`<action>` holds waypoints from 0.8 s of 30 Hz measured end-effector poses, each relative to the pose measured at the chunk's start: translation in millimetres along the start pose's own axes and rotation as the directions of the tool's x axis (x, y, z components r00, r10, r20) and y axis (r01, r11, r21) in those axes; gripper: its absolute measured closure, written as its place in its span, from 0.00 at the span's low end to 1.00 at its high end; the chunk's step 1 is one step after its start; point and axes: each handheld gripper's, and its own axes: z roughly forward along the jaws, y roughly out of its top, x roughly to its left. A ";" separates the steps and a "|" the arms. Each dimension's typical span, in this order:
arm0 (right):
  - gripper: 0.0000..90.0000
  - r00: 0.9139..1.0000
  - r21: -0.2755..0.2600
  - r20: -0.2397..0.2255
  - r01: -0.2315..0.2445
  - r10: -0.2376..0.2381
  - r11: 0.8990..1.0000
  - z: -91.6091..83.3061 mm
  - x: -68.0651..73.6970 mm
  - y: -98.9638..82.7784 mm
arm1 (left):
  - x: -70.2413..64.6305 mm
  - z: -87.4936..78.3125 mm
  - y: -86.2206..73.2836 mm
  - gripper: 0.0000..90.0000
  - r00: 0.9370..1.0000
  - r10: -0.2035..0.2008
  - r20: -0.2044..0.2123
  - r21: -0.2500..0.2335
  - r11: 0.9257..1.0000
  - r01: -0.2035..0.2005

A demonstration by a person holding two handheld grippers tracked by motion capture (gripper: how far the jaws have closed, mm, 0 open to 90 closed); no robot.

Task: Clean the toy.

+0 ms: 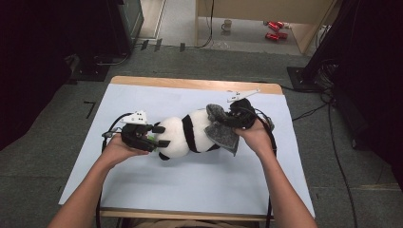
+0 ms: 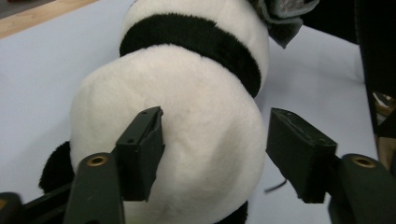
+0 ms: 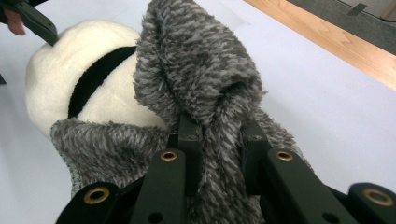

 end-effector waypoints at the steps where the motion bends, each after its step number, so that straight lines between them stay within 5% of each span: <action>1: 0.85 1.000 0.000 -0.003 -0.004 0.004 1.000 0.1 0.5 0.2 | -0.2 1.4 -1.1 0.34 1.000 0.006 -0.010 -0.002 1.000 -0.006; 5: 0.84 1.000 -0.009 -0.002 -0.006 0.006 1.000 -0.2 1.0 1.1 | -1.9 8.4 -2.1 0.22 0.999 0.024 -0.031 0.003 1.000 -0.023; 12: 0.84 0.999 -0.055 -0.038 -0.028 0.026 0.998 -7.9 3.3 5.3 | 8.7 10.8 -4.6 0.21 0.998 0.006 -0.065 -0.003 1.000 -0.007; 16: 0.84 0.999 -0.068 -0.052 -0.010 0.007 0.998 -12.3 10.1 11.4 | 12.2 20.2 -5.8 0.11 0.990 0.011 -0.140 0.030 1.000 -0.007; 24: 0.84 0.998 -0.068 -0.066 0.005 -0.009 0.998 -15.1 17.5 14.8 | 15.3 20.5 -7.3 0.17 0.986 0.029 -0.162 0.005 1.000 -0.029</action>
